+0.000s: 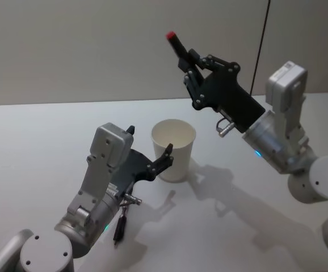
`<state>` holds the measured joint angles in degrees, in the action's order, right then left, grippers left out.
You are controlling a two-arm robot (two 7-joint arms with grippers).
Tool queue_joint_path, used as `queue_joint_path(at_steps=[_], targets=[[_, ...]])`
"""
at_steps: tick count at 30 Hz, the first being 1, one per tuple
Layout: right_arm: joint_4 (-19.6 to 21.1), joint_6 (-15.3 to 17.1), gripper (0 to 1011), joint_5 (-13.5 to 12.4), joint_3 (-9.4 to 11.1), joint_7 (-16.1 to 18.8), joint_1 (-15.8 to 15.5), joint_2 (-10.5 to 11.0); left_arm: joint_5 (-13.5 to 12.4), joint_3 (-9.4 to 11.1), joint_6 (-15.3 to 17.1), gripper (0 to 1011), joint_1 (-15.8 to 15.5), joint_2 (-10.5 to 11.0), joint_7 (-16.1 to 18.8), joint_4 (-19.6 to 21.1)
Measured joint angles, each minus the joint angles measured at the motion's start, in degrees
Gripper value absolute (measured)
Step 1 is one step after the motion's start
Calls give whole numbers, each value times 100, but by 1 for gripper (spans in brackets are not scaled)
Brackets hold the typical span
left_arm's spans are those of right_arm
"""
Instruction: Place the pen into the pen holder.
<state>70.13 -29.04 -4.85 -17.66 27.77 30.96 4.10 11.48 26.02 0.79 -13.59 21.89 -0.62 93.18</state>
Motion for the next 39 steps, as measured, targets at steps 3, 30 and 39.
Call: queue_joint_path(at_steps=[3,30,39], targets=[[-178,-50,165,-52,-24,64,95,-57,0,0,0,1003,0,0,0,0],[-1729,-310,165,-273,-234,320,779,-481,0,0,0,1003,0,0,0,0],[-2111,-425,299,-318,-269,371,946,-571,0,0,0,1003,0,0,0,0]])
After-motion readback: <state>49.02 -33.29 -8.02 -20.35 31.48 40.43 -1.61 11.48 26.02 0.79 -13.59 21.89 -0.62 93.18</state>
